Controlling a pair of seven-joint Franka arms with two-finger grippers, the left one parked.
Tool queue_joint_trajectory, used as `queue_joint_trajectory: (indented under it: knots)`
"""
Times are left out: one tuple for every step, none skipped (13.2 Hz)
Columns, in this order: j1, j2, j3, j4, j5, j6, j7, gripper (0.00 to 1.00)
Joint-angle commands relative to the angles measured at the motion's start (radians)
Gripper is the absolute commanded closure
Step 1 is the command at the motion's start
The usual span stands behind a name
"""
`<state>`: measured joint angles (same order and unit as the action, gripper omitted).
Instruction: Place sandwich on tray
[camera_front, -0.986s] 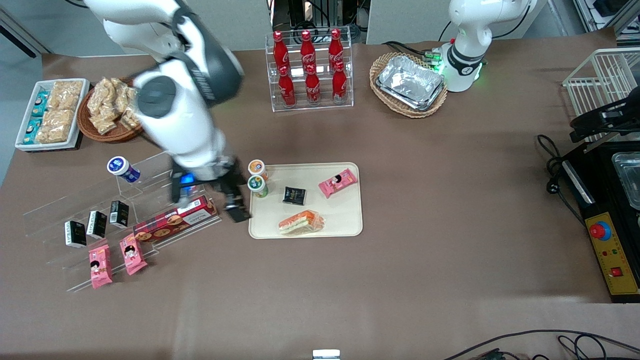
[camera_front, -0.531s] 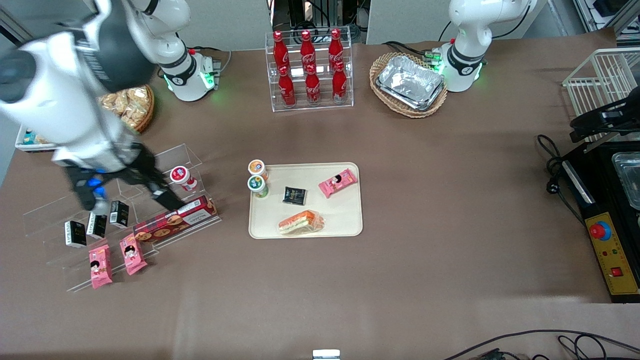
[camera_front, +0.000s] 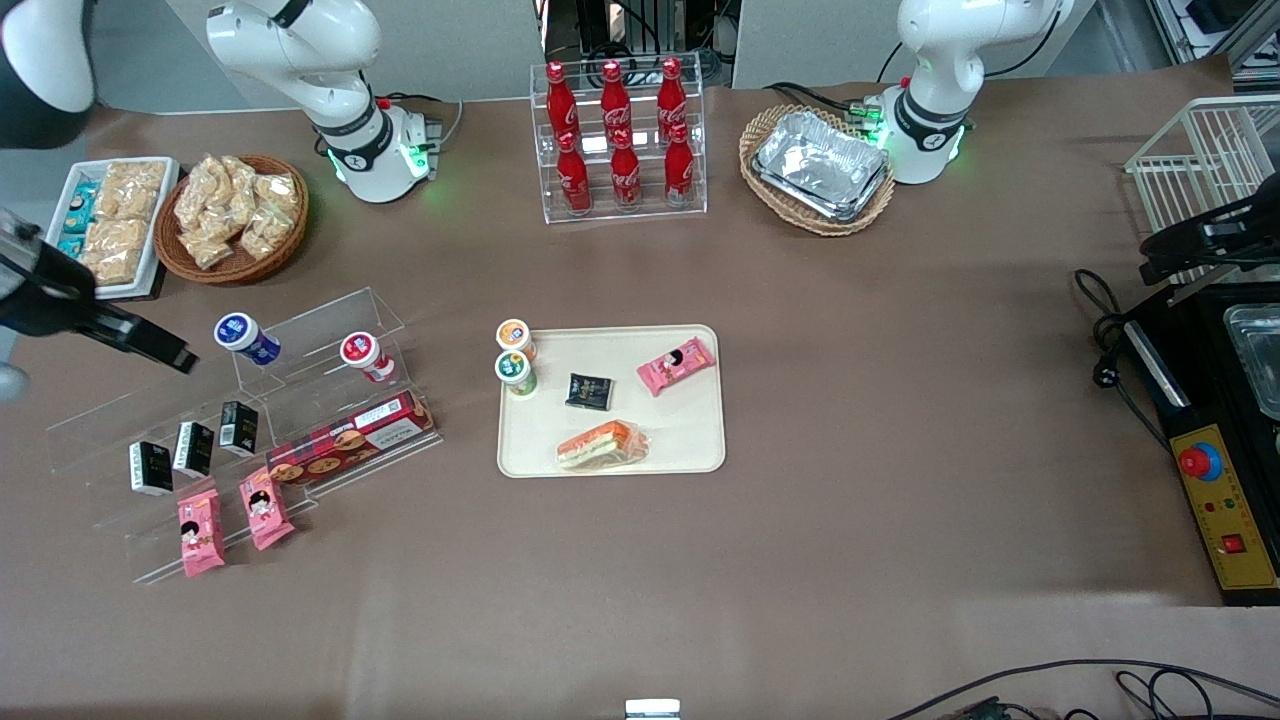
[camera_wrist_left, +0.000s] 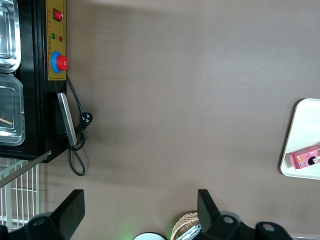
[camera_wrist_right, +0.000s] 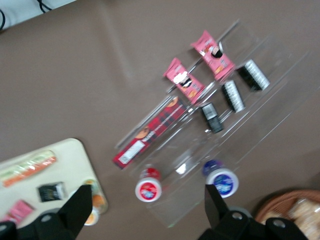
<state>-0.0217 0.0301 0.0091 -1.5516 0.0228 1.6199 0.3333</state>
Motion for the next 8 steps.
queue_joint_trajectory:
  knots:
    - [-0.024,-0.090,-0.015,-0.067,-0.038,0.000,-0.227,0.00]
    - [-0.024,-0.111,-0.034,-0.089,-0.038,0.006,-0.268,0.00]
    - [-0.024,-0.130,-0.040,-0.106,-0.038,0.006,-0.289,0.00]
    - [-0.024,-0.127,-0.040,-0.104,-0.038,-0.001,-0.290,0.00]
    - [-0.024,-0.108,-0.040,-0.094,-0.038,-0.008,-0.298,0.00]
    - [-0.023,-0.107,-0.038,-0.094,-0.038,-0.009,-0.300,0.00]
    - [-0.020,-0.105,-0.038,-0.094,-0.038,-0.009,-0.298,0.00]
    - [-0.017,-0.104,-0.038,-0.096,-0.038,-0.011,-0.298,0.00]
